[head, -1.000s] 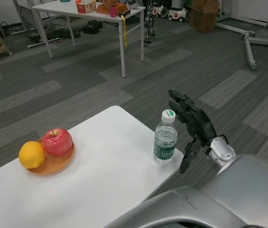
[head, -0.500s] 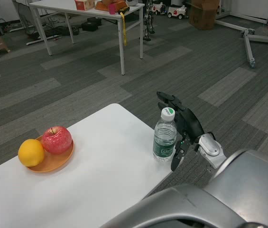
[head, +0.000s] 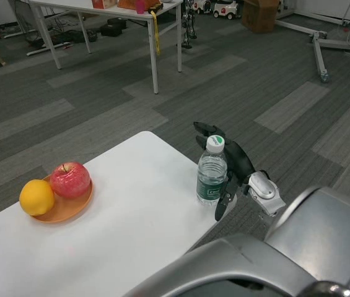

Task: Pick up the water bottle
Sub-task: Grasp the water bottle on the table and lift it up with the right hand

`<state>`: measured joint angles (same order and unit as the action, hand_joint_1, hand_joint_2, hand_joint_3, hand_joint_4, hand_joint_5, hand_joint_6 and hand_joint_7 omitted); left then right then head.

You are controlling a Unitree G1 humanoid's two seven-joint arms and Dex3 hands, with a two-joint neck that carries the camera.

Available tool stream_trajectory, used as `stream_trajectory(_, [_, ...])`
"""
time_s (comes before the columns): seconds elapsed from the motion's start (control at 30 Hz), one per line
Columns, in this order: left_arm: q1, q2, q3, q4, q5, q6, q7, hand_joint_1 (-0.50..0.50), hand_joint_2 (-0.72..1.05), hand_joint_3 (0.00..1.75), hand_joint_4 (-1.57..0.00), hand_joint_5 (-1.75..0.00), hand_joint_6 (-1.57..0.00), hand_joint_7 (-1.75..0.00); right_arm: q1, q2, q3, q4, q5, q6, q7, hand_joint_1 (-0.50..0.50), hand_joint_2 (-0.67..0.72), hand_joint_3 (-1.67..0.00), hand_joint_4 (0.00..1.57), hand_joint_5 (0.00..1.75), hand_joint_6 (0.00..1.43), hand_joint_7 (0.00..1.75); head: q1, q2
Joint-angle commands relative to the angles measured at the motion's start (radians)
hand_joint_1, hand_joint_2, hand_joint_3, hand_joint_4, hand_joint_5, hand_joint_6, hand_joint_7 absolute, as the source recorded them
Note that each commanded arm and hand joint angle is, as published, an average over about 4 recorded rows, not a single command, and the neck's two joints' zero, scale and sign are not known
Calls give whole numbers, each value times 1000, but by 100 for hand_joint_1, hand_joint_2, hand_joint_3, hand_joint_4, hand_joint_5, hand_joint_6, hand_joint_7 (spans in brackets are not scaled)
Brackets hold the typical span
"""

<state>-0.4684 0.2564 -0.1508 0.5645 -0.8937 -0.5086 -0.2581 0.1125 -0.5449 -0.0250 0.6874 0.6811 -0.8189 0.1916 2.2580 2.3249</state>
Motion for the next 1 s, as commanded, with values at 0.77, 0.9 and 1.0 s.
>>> stream_trajectory(0.77, [-1,9,-4,-3,-1,2,2,-50,-19,0,0,-10,0,0,-58,47,23,71,-2,11,55,-50,52,0,0,0,0,40,-2,-11])
stream_trajectory(0.9, [-2,9,-4,-1,-1,3,2,-50,-19,4,0,-10,0,0,-64,59,9,74,-2,10,55,-50,42,-8,0,0,0,47,-1,-11])
stream_trajectory(1.0, [-3,9,-3,0,-1,2,2,-50,-19,7,0,-10,0,0,-70,72,-10,78,-2,9,56,-50,33,-16,0,0,0,56,0,-12])
